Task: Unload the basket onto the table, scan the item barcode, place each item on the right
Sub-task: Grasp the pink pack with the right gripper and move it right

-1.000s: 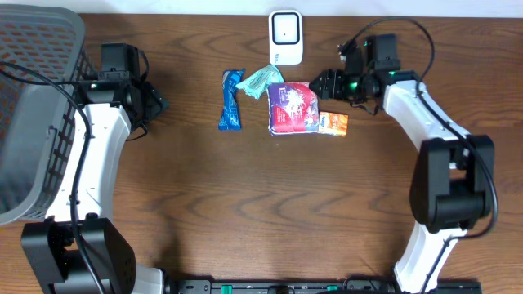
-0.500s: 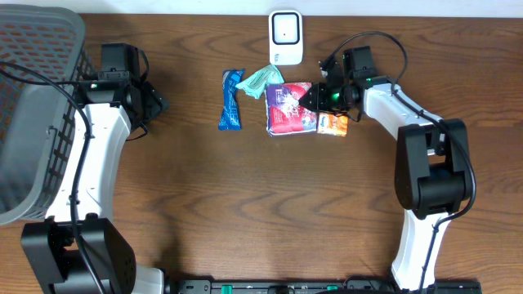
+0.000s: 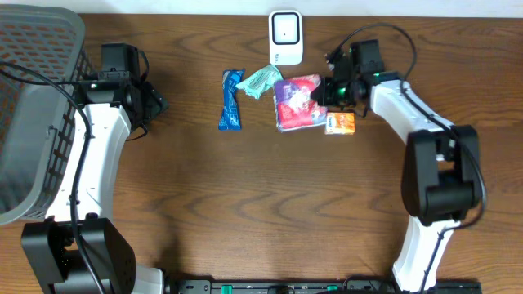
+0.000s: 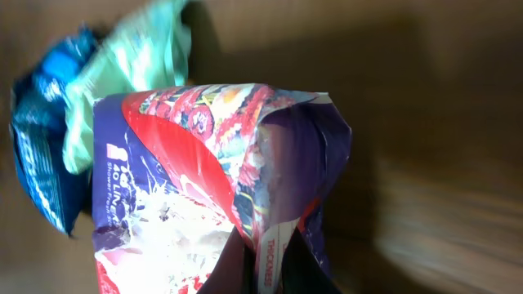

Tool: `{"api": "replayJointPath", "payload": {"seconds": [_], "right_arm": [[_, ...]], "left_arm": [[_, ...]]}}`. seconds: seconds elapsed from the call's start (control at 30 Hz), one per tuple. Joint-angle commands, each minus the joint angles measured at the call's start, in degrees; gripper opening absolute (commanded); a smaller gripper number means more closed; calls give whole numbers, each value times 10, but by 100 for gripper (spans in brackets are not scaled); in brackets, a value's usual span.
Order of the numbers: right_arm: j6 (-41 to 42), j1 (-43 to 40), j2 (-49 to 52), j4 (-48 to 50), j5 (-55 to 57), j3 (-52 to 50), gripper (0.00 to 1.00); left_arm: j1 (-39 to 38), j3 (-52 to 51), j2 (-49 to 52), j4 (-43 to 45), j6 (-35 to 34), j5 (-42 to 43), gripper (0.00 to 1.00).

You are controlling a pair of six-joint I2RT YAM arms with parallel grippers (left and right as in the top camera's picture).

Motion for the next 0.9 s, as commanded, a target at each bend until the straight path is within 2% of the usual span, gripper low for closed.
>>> {"api": "replayJointPath", "payload": {"seconds": [0.0,0.13,0.23,0.37,0.47,0.67,0.87], "right_arm": [[-28,-5,-80,1,109,24,1],[-28,-5,-125,-13,280,24,1],[-28,-5,-142,-25,473,24,1],[-57,-11,-135,-25,726,23,1],[-79,-28,-119,-24,839,22,1],[-95,-64,-65,-26,858,22,1],[-127,-64,-11,-26,857,22,2]], "left_arm": [[1,0,2,-2,-7,-7,98],[1,0,2,-2,-7,-7,98],[1,0,2,-2,-7,-7,98],[1,0,2,-2,-7,-7,98],[1,0,2,-2,-7,-7,98],[1,0,2,-2,-7,-7,98],[1,0,2,-2,-7,-7,98]]}}
